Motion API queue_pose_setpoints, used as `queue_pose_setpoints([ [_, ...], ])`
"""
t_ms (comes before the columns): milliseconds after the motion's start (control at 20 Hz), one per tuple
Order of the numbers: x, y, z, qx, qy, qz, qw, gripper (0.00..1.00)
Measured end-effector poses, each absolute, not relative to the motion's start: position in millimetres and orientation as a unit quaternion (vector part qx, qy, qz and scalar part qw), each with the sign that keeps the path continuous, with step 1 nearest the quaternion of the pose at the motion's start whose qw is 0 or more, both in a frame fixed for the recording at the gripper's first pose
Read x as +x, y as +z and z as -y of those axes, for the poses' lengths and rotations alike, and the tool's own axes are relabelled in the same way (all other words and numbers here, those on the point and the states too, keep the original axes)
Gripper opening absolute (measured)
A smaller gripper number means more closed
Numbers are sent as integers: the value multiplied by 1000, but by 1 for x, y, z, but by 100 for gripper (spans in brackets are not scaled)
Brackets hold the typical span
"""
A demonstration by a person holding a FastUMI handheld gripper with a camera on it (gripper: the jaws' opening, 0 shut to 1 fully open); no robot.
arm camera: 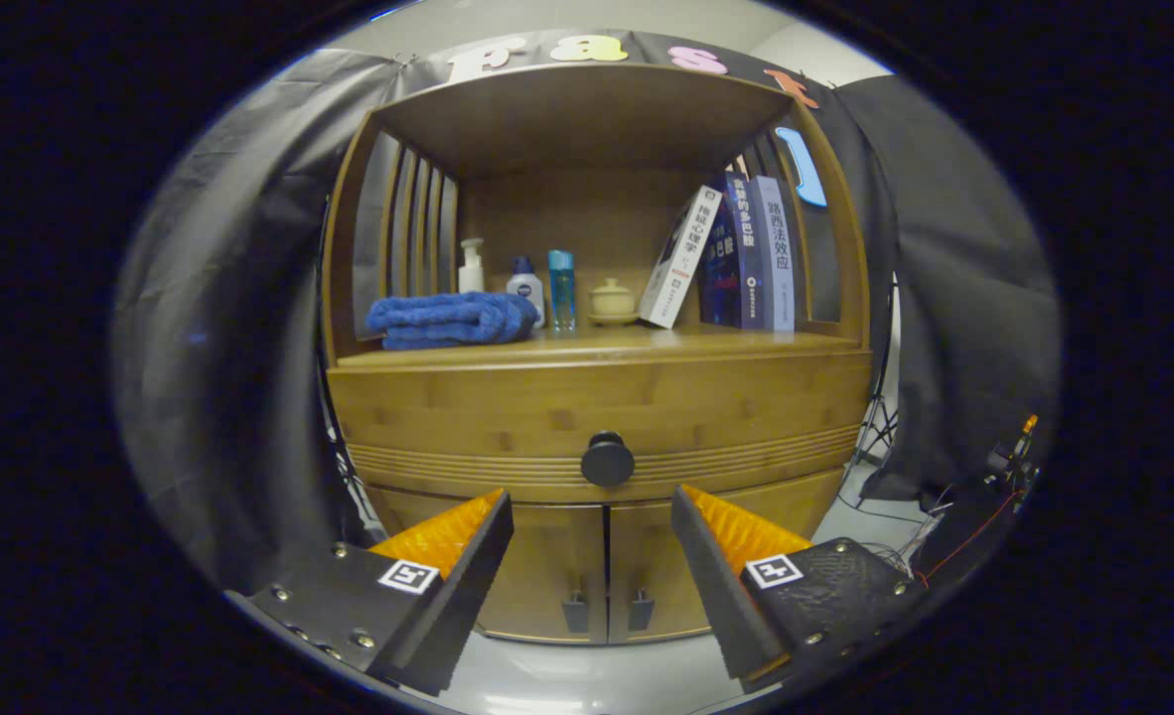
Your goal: Pull open the drawer, take out the items inside it, and place them on the countertop above the cabinet.
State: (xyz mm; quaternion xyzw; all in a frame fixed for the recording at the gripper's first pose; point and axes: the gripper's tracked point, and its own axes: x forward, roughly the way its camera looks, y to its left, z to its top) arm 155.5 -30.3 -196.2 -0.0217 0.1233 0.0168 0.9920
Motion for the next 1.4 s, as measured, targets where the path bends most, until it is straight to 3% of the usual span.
queue_pose_setpoints([
  [500, 229, -196, 34, -39, 3, -103, 994, 96],
  [650, 240, -205, 35, -35, 3, -105, 994, 49],
  [900, 241, -217, 35, -26, -18, -112, 993, 42],
  [1400, 245, -219, 34, 58, -12, -100, 993, 43],
])
